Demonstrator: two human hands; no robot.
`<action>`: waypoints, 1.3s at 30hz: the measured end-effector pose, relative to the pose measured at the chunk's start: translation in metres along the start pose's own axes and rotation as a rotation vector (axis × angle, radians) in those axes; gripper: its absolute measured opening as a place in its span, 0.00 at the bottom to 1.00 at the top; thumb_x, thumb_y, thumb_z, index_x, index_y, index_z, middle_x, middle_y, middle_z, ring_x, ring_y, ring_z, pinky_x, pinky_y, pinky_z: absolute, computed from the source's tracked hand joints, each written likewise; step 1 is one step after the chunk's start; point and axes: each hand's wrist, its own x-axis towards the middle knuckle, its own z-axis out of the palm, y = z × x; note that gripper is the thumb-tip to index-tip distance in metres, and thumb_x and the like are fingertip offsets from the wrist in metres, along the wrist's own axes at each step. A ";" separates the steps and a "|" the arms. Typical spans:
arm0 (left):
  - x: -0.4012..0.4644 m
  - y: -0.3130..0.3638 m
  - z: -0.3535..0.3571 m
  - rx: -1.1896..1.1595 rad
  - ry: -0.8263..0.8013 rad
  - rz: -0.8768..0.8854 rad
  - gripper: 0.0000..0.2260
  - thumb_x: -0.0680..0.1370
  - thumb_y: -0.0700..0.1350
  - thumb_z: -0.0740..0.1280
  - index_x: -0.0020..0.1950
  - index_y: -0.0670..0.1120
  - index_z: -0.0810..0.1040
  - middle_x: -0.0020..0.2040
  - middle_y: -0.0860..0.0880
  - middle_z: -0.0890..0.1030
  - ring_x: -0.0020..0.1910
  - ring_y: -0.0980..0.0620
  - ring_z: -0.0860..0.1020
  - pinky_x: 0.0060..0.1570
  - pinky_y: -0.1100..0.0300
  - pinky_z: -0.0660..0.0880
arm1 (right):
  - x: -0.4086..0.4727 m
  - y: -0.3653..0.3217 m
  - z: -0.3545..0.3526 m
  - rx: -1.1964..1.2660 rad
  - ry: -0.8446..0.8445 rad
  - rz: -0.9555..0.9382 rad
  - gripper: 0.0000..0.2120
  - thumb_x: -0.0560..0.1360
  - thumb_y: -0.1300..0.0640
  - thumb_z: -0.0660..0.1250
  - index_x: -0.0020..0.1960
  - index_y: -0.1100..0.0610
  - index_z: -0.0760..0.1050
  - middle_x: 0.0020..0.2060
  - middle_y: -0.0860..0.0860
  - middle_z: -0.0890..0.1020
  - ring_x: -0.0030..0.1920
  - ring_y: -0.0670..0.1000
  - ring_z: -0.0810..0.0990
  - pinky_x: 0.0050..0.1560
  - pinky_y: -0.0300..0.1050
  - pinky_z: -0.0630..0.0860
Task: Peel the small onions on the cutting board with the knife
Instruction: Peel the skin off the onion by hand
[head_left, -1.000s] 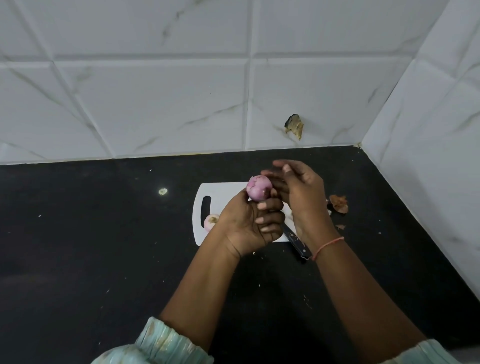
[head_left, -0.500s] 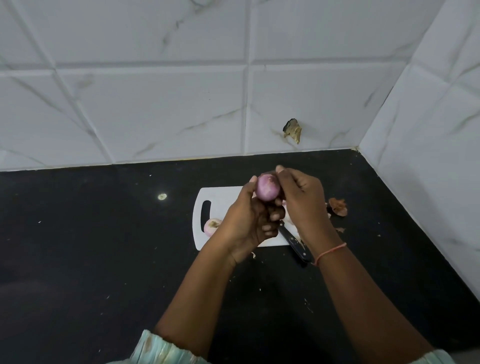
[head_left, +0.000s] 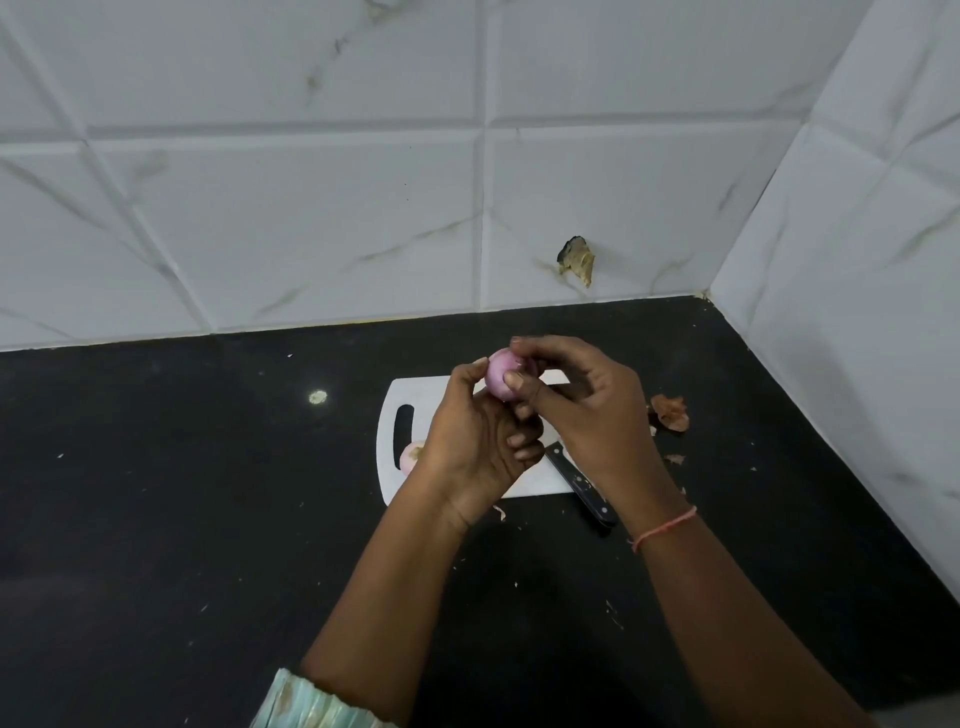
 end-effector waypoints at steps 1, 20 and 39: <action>0.000 0.000 -0.001 0.026 0.014 -0.006 0.21 0.81 0.55 0.51 0.54 0.42 0.77 0.30 0.50 0.67 0.26 0.54 0.62 0.28 0.61 0.60 | 0.000 0.002 0.001 -0.049 0.012 -0.019 0.11 0.72 0.63 0.74 0.54 0.57 0.82 0.49 0.46 0.84 0.50 0.44 0.83 0.49 0.44 0.81; 0.000 0.006 -0.002 -0.054 -0.079 -0.075 0.25 0.80 0.58 0.53 0.42 0.42 0.80 0.31 0.49 0.67 0.25 0.54 0.62 0.25 0.62 0.61 | 0.004 0.069 -0.042 -0.504 0.173 0.244 0.03 0.78 0.64 0.65 0.48 0.57 0.73 0.43 0.51 0.81 0.38 0.50 0.82 0.37 0.42 0.78; -0.001 0.005 0.004 0.070 0.064 -0.015 0.26 0.80 0.66 0.55 0.48 0.43 0.76 0.35 0.49 0.73 0.29 0.54 0.67 0.30 0.62 0.64 | -0.035 0.132 -0.027 -1.022 -0.267 0.378 0.17 0.76 0.49 0.68 0.61 0.56 0.72 0.58 0.55 0.75 0.58 0.54 0.74 0.56 0.48 0.73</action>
